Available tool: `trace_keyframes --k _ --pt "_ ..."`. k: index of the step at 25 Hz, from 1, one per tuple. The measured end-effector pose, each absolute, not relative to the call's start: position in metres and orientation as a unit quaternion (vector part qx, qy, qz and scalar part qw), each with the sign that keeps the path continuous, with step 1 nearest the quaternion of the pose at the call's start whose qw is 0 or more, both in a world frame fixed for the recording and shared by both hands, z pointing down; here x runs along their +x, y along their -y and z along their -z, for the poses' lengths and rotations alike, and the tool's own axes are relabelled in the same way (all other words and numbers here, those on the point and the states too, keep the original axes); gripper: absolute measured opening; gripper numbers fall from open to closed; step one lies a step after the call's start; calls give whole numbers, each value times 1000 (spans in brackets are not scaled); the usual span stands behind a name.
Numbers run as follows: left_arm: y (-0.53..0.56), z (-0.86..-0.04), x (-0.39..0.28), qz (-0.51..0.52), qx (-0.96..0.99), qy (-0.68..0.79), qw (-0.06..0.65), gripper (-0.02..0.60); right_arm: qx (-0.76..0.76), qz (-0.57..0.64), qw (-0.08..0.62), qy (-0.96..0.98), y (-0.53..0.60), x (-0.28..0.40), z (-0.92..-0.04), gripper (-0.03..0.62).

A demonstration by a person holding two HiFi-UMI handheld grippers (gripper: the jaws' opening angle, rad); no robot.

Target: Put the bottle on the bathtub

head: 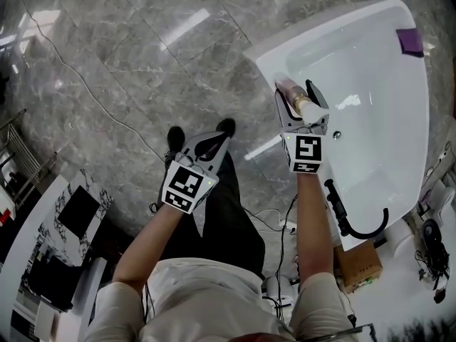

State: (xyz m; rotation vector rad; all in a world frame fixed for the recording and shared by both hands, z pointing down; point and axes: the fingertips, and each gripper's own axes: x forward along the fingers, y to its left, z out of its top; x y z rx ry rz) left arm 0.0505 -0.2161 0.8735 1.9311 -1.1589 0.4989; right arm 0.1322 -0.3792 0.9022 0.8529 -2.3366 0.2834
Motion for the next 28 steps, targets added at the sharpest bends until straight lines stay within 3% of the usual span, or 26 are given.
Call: trace_keyframes --k 17,28 --pt "189 -790 45 -214 775 456 381 8 372 -136 333 856 335 176 -844 304" --pt "153 -665 4 -194 814 452 310 8 446 -156 288 833 255 179 -694 302"
